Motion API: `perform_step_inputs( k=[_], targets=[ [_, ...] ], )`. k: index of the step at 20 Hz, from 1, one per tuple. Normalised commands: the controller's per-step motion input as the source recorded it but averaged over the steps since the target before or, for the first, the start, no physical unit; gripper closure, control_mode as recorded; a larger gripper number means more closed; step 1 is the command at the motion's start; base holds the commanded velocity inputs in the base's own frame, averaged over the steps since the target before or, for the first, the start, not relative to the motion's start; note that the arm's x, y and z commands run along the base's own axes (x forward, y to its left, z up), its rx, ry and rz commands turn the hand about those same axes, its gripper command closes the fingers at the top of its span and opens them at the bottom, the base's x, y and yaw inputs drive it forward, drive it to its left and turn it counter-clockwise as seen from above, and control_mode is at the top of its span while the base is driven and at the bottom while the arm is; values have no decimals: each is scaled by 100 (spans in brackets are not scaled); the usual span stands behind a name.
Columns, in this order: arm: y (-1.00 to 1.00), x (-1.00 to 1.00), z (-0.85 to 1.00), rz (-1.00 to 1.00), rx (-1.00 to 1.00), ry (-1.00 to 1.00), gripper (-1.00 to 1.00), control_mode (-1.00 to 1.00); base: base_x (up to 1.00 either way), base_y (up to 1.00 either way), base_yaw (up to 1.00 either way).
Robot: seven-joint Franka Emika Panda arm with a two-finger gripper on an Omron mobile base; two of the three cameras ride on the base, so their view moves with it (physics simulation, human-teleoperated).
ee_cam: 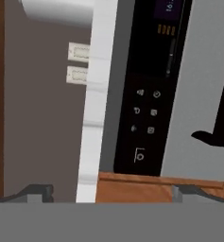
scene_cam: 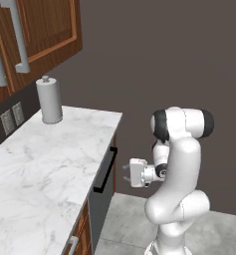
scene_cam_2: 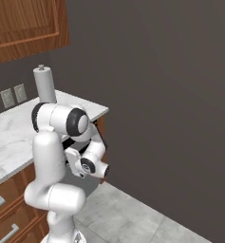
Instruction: Open the dishwasher door and pull out the top rack.
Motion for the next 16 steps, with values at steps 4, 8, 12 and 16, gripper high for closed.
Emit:
perform_step_inputs(
  k=[4,8,12,16],
  targets=[
    [18,17,-24,0,0,-2,-100,-100,0,0,0],
    [11,12,-27,-1,0,0,-100,-100,0,0,0],
    [13,12,-28,-1,0,0,-100,-100,0,0,0],
    [15,14,-28,-1,0,0,-100,-100,0,0,0]
  ],
)
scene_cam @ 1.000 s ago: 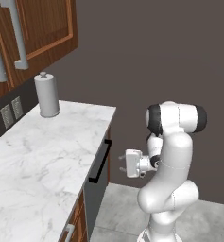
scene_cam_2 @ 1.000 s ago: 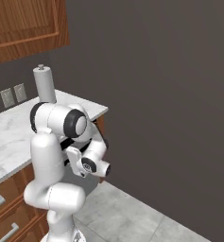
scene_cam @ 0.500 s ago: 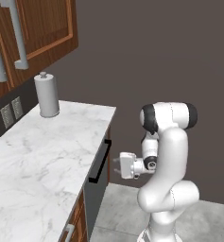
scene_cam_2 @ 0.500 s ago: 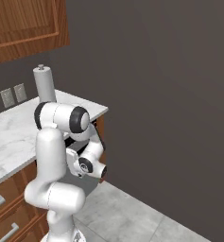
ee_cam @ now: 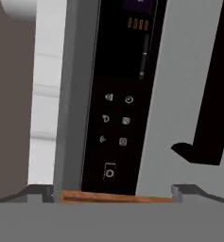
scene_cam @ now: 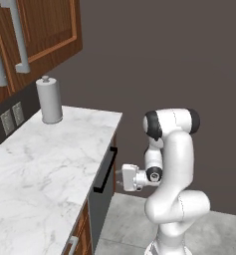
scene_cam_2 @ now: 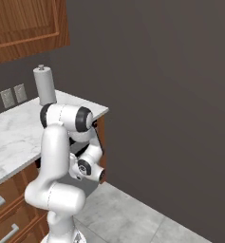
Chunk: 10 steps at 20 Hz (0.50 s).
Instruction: Open the dishwasher door and pull out the top rack.
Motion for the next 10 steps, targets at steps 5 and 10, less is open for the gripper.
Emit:
perform_step_inputs(
  k=[5,10],
  targets=[
    [13,13,-31,0,0,0,-100,-100,0,0,0],
    [14,17,-30,0,0,0,-100,-100,0,0,0]
  ],
)
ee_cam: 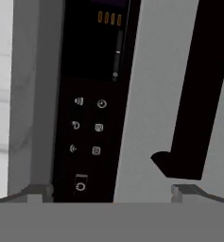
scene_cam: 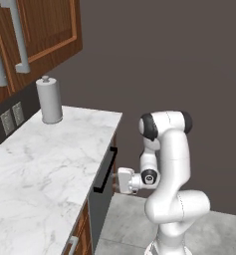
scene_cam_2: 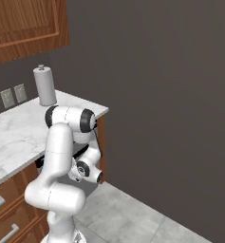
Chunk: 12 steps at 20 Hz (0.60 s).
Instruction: Open the dishwasher door and pull out the top rack.
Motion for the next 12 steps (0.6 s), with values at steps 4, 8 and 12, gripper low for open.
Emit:
perform_step_inputs(
  k=[4,8,12],
  targets=[
    [14,21,-32,-1,0,0,-100,-100,0,0,0],
    [14,20,-33,0,0,0,-100,-100,0,0,0],
    [15,22,-32,-1,0,0,-100,-100,0,0,0]
  ],
)
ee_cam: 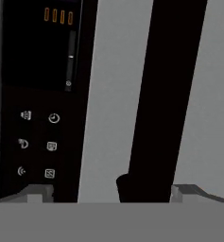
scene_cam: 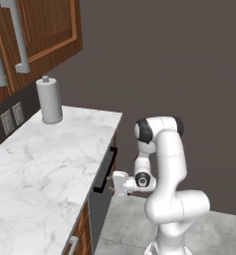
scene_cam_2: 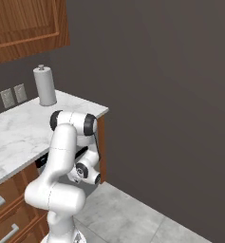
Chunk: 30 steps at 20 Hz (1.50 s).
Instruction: Open the dishwasher door and pull out the top rack.
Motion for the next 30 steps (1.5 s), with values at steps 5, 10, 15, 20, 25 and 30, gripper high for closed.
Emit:
perform_step_inputs(
  k=[5,10,15,20,25,30],
  targets=[
    [12,20,-30,0,0,0,-100,-100,0,0,0],
    [12,22,-29,0,0,0,-100,-100,0,0,0],
    [17,21,-26,0,0,0,-100,-100,0,0,0],
    [35,31,-14,-1,0,0,-100,-100,0,0,0],
    [43,32,-16,-2,0,0,-100,-100,0,0,0],
    [42,18,-17,-8,-5,0,100,-100,0,0,0]
  ],
)
